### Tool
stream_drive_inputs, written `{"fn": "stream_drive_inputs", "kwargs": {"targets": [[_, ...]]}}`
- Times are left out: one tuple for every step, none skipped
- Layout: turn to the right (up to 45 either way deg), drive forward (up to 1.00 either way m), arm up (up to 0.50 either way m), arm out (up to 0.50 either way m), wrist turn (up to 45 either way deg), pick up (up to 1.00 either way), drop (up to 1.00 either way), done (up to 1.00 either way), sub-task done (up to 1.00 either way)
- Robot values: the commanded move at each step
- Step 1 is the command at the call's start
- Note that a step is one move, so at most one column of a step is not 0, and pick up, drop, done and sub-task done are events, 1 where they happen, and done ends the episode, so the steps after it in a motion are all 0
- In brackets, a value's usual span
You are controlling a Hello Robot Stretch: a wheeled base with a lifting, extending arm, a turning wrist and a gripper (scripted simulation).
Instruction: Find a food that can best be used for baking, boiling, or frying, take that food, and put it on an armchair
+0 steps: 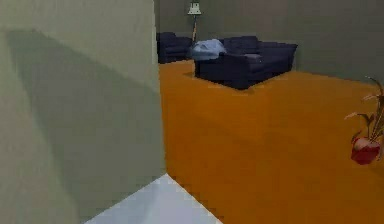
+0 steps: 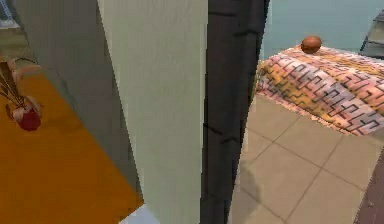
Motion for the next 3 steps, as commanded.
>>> {"fn": "stream_drive_inputs", "kwargs": {"targets": [[0.0, 1.00, 0.00, 0.00, 0.0, 0.00, 0.00, 0.00, 0.00], [3.0, 0.00, 0.00, 0.00, 0.0, 0.00, 0.00, 0.00, 0.00], [45.0, 0.00, 0.00, 0.00, 0.0, 0.00, 0.00, 0.00, 0.00]]}}
